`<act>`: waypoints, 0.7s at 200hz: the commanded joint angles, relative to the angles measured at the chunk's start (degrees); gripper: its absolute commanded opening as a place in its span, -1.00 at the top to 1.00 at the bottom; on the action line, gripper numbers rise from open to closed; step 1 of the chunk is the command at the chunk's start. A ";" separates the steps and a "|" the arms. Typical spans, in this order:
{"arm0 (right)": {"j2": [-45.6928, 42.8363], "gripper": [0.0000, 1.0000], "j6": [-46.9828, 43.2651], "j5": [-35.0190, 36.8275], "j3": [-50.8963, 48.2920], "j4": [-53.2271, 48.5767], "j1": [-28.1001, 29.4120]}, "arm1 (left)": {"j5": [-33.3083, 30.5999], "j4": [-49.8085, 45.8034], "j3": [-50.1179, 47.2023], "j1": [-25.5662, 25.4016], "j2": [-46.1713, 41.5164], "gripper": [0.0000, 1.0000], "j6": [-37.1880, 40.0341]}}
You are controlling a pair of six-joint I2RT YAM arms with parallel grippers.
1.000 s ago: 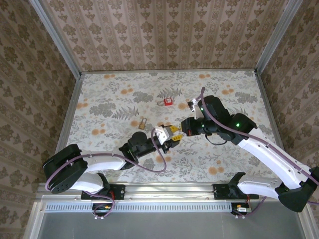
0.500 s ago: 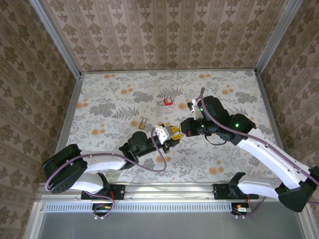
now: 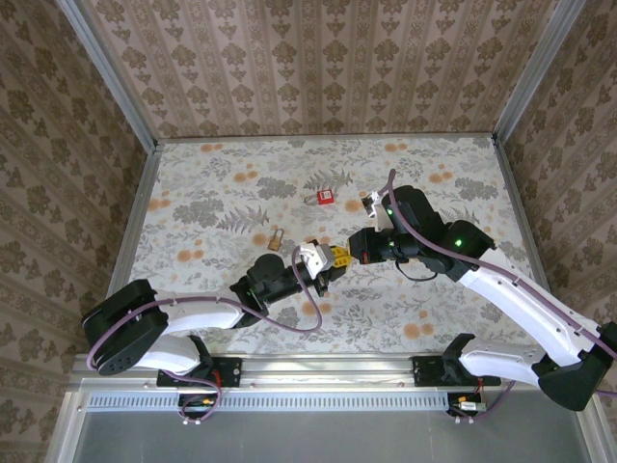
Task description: Unlock with the key
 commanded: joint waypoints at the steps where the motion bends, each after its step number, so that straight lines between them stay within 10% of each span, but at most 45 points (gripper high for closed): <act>1: -0.44 0.98 0.57 -1.02 -0.99 0.75 0.47 | -0.38 0.98 1.57 -0.20 -1.35 0.76 0.06; 108: -1.17 0.96 0.57 -0.33 -1.25 0.93 0.49 | -1.71 -1.97 1.99 -0.23 -2.50 1.00 0.88; 140: -2.01 0.54 0.72 1.61 -1.34 0.50 0.40 | -6.15 -13.68 5.20 -0.43 -4.28 1.00 5.99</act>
